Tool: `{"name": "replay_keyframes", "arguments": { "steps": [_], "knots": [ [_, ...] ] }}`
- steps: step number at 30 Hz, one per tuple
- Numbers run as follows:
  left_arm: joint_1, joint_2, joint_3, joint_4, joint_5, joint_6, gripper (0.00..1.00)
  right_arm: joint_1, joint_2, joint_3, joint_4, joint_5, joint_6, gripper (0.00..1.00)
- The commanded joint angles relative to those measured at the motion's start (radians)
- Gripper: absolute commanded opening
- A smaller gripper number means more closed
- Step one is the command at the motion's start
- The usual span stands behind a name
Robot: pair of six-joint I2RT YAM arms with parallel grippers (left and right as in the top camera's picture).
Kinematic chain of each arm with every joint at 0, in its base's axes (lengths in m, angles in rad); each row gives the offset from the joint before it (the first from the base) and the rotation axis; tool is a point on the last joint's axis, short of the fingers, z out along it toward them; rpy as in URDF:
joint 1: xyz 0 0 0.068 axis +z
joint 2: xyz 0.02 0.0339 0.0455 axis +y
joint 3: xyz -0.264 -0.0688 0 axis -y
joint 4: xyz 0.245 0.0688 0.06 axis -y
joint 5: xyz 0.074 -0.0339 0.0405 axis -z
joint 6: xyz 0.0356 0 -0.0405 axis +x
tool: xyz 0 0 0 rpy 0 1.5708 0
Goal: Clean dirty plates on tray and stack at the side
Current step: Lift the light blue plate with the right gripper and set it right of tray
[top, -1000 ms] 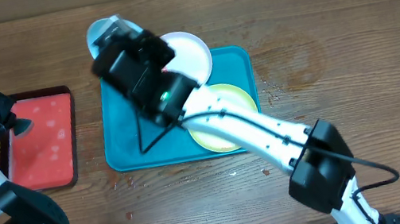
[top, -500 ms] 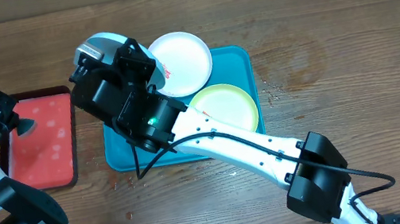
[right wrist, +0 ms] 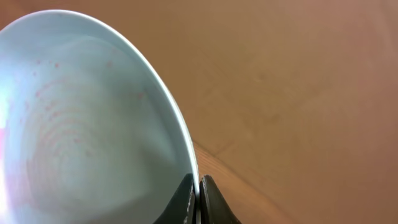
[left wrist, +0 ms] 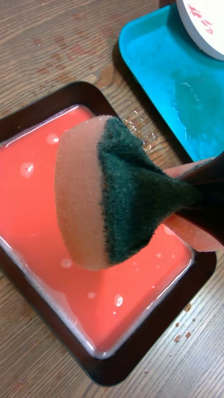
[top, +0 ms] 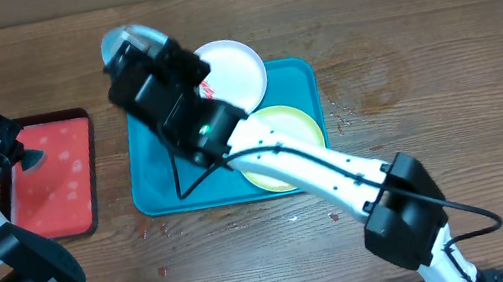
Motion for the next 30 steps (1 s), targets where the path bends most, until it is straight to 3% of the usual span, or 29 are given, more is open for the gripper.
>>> {"name": "replay_keyframes", "arguments": {
  "steps": [1,6,10,19,30],
  "knots": [
    [0.001,0.003,0.003,-0.011,0.008,0.012,0.04,-0.153,-0.076,0.037,-0.095,-0.152,0.268,0.04],
    [0.001,0.003,0.003,-0.012,0.016,0.012,0.04,-0.444,-0.071,0.042,-0.373,-0.806,0.529,0.04],
    [0.001,0.003,0.003,-0.003,0.054,0.012,0.04,-0.697,-0.031,0.032,-0.514,-1.164,0.616,0.04],
    [-0.001,0.003,0.003,-0.003,0.056,0.012,0.04,-1.050,0.013,-0.133,-0.547,-1.194,0.615,0.04],
    [-0.020,0.003,0.003,0.002,0.056,0.012,0.04,-1.131,0.024,-0.322,-0.367,-1.178,0.616,0.04]
  ]
}}
